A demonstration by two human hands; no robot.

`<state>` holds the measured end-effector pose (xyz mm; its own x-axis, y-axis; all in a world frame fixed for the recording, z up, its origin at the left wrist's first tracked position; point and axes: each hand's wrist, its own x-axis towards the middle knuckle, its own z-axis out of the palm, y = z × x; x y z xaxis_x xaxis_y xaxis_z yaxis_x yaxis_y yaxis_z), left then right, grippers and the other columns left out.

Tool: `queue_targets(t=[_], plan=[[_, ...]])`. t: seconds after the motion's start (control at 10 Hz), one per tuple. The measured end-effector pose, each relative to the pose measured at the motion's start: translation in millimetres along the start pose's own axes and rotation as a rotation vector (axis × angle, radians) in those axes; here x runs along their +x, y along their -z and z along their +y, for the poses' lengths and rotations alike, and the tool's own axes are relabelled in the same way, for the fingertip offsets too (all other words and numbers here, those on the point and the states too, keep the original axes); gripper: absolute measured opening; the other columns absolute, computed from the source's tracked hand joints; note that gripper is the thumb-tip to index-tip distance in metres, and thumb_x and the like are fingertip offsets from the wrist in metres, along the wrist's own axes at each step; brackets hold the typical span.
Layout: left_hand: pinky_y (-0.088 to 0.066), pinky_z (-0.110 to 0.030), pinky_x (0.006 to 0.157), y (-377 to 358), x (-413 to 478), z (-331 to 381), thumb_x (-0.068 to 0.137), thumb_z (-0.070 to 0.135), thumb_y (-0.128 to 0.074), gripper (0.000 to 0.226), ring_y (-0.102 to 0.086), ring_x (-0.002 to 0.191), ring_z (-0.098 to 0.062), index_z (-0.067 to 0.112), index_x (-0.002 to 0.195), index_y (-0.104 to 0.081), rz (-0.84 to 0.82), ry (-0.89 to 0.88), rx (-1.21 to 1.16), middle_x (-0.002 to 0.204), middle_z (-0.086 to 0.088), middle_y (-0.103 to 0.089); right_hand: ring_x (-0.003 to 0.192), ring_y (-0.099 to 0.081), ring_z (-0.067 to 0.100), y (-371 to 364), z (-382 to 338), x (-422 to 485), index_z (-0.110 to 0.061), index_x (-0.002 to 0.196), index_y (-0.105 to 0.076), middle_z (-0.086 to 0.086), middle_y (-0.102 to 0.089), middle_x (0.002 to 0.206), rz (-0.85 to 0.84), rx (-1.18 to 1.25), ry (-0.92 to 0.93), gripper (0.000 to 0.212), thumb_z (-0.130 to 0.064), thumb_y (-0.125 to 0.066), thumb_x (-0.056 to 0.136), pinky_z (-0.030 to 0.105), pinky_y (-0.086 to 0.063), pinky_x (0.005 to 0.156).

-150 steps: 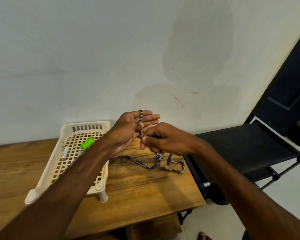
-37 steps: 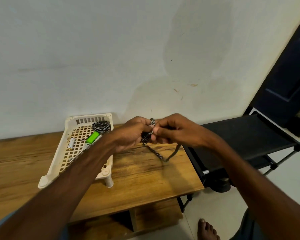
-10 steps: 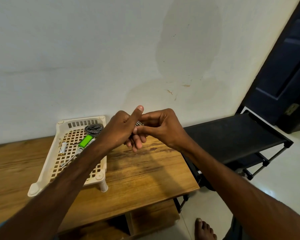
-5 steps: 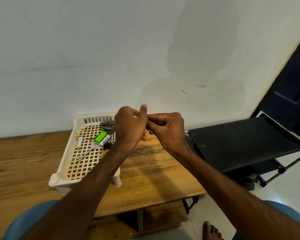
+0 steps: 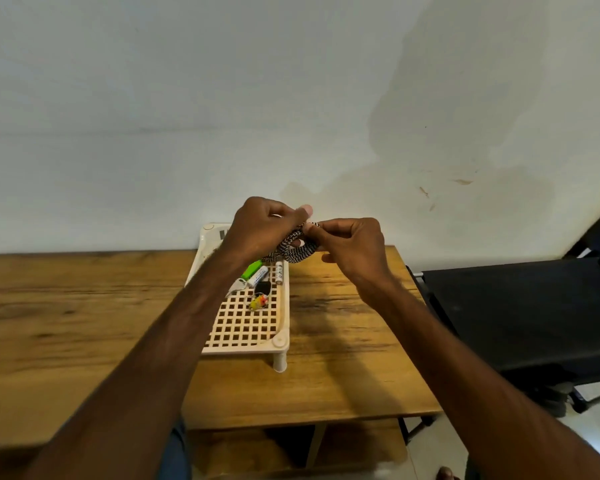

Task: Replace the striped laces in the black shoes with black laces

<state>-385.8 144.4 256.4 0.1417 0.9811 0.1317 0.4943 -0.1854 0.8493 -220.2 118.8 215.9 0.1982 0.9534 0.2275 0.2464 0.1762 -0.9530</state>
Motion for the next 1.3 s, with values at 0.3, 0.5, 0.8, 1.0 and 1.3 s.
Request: queue_targets(t=[0.3, 0.5, 0.8, 1.0, 1.3], plan=[[-0.058, -0.022, 0.077, 61, 18, -48, 0.077, 0.022, -0.088, 0.033, -0.073, 0.081, -0.006, 0.022, 0.109, -0.079, -0.036, -0.075, 0.219, 0.094, 0.000, -0.079, 0.066, -0.074, 0.013, -57, -6, 36, -0.011, 0.095, -0.082, 0.004, -0.080, 0.083, -0.125, 0.092, -0.204, 0.024, -0.027, -0.089, 0.078, 0.021, -0.053, 0.054], [-0.045, -0.014, 0.077, 68, 32, -76, 0.084, 0.015, -0.082, 0.024, -0.068, 0.086, -0.013, 0.011, 0.107, -0.080, 0.157, -0.020, 0.385, 0.103, -0.008, -0.078, 0.080, -0.076, 0.029, -99, -5, 62, -0.003, 0.097, -0.081, 0.015, -0.079, 0.092, -0.281, -0.007, -0.220, 0.017, -0.013, -0.084, 0.083, 0.031, -0.062, 0.067], [-0.056, -0.042, 0.094, 57, 37, -92, 0.081, 0.007, -0.083, 0.034, -0.069, 0.103, -0.028, 0.008, 0.113, -0.074, 0.136, 0.217, 0.507, 0.115, -0.013, -0.071, 0.080, -0.077, 0.026, -136, 14, 80, 0.001, 0.096, -0.080, 0.016, -0.077, 0.091, -0.219, -0.366, -0.198, 0.024, -0.012, -0.089, 0.078, 0.042, -0.064, 0.080], [-0.056, -0.044, 0.094, 49, 37, -91, 0.084, 0.009, -0.080, 0.031, -0.068, 0.105, -0.031, 0.006, 0.114, -0.072, 0.065, 0.263, 0.584, 0.116, -0.014, -0.070, 0.095, -0.073, 0.025, -147, 23, 80, -0.008, 0.106, -0.076, 0.009, -0.074, 0.103, -0.173, -0.684, -0.111, 0.030, -0.025, -0.085, 0.082, 0.041, -0.062, 0.084], [-0.049, -0.034, 0.078, 44, 28, -73, 0.087, 0.016, -0.075, 0.022, -0.068, 0.101, -0.029, 0.012, 0.109, -0.074, 0.198, 0.188, 0.578, 0.109, -0.008, -0.072, 0.081, -0.072, 0.017, -125, 13, 64, -0.012, 0.094, -0.083, 0.003, -0.078, 0.091, -0.133, -0.583, 0.019, 0.013, -0.023, -0.077, 0.090, 0.030, -0.059, 0.071]])
